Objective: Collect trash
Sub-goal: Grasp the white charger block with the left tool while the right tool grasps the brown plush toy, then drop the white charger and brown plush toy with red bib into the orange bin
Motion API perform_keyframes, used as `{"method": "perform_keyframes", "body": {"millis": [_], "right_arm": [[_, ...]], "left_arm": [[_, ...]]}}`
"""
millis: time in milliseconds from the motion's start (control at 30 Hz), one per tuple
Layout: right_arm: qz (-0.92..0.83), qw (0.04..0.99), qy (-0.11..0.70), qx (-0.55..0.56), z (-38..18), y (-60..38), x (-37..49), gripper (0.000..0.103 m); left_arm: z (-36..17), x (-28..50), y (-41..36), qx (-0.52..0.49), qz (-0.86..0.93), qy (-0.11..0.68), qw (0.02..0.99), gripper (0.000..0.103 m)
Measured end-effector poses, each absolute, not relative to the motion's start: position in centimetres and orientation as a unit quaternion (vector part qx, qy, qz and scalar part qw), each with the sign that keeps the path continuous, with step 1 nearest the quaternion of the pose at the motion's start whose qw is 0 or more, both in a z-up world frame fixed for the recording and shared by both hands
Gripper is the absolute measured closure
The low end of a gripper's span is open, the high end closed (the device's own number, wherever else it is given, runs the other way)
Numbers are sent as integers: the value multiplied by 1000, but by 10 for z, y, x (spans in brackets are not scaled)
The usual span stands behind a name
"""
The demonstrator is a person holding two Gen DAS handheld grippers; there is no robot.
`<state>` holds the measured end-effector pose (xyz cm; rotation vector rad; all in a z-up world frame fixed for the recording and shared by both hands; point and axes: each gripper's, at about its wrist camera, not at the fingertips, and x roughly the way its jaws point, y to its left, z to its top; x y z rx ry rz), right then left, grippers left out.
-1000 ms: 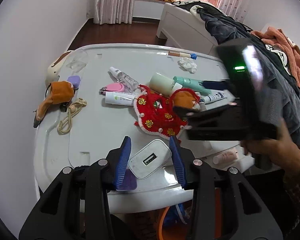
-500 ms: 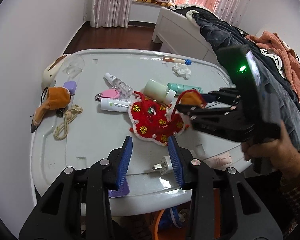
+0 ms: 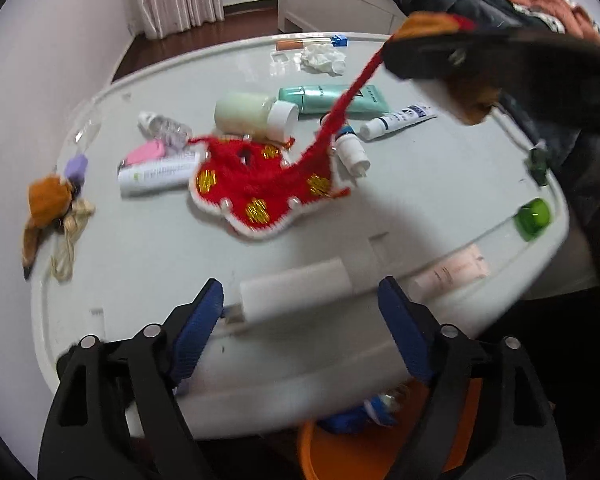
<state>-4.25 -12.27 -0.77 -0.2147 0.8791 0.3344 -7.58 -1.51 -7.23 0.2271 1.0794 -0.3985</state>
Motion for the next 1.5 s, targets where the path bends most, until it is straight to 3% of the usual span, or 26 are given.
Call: {"method": "perform_keyframes", "body": {"millis": [33, 67, 100, 400, 1067, 1233, 1500], "right_arm": [[161, 889, 418, -100, -3, -126, -45, 65], [161, 891, 414, -98, 0, -129, -48, 65], [162, 893, 410, -96, 4, -131, -51, 65], [160, 910, 369, -96, 50, -148, -73, 65], [199, 943, 246, -109, 183, -134, -188, 65], [220, 936, 258, -97, 174, -135, -221, 64], [219, 897, 374, -87, 65, -132, -250, 63]], "left_arm": [[-75, -74, -17, 108, -186, 508, 834, 27], [-77, -72, -17, 102, -179, 509, 836, 45], [-79, -69, -16, 98, -174, 514, 834, 50], [-48, -77, 13, 36, -175, 482, 858, 50], [-26, -192, 30, -10, -235, 470, 850, 50], [-32, -214, 31, -3, -245, 485, 840, 50], [-62, -235, 17, 20, -262, 530, 806, 50]]}}
